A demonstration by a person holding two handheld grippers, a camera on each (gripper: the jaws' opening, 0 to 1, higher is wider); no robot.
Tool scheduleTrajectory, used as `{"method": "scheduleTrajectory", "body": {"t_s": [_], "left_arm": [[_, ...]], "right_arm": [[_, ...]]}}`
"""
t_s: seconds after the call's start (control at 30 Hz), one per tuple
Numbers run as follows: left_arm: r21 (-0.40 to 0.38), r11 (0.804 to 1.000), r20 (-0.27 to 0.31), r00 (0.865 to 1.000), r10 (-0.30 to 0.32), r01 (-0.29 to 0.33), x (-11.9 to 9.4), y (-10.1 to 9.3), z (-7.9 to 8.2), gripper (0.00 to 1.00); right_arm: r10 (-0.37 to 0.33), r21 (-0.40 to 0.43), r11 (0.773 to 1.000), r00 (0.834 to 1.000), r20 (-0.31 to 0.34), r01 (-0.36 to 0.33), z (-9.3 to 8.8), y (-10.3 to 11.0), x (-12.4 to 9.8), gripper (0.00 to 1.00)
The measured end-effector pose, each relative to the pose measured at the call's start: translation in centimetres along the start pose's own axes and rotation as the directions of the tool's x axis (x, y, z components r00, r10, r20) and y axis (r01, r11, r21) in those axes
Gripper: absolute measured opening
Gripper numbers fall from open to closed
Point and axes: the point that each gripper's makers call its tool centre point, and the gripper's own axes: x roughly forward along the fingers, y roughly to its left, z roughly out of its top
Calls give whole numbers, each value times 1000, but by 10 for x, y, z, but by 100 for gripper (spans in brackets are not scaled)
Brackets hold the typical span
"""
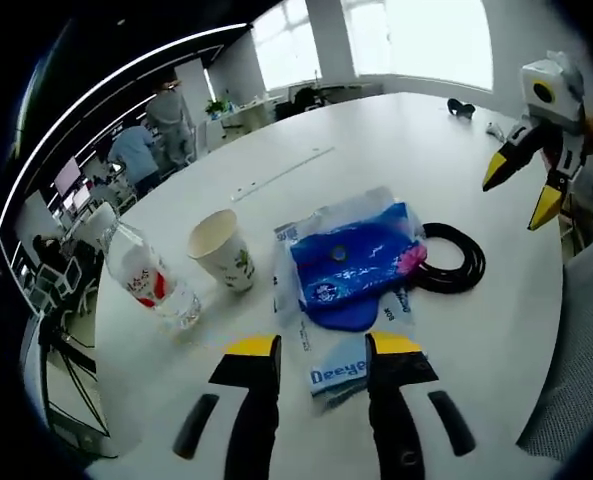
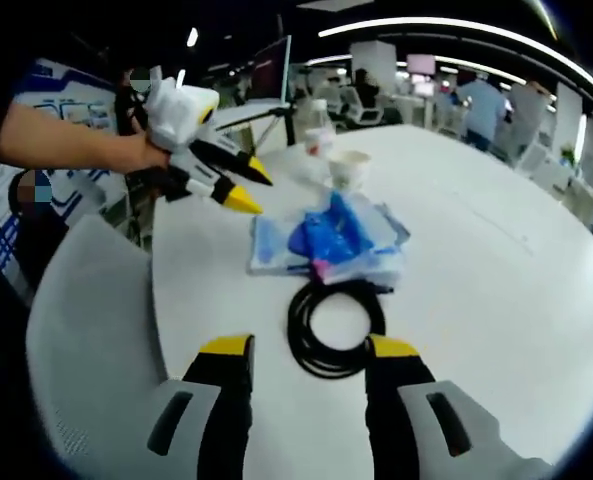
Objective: Arrange the tabletop items into an orderly group along one side of the table until the central work area is clear of visible clutter.
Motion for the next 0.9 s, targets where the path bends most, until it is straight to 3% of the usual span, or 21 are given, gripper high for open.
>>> {"method": "scheduleTrajectory", "body": {"t_s": [0.9], "left_arm": [[-54,996,4,997,-76,77,29,-3,-10,30]], "right_arm": [[-23,68,997,999,-42,26,-8,-1,22,36]]}}
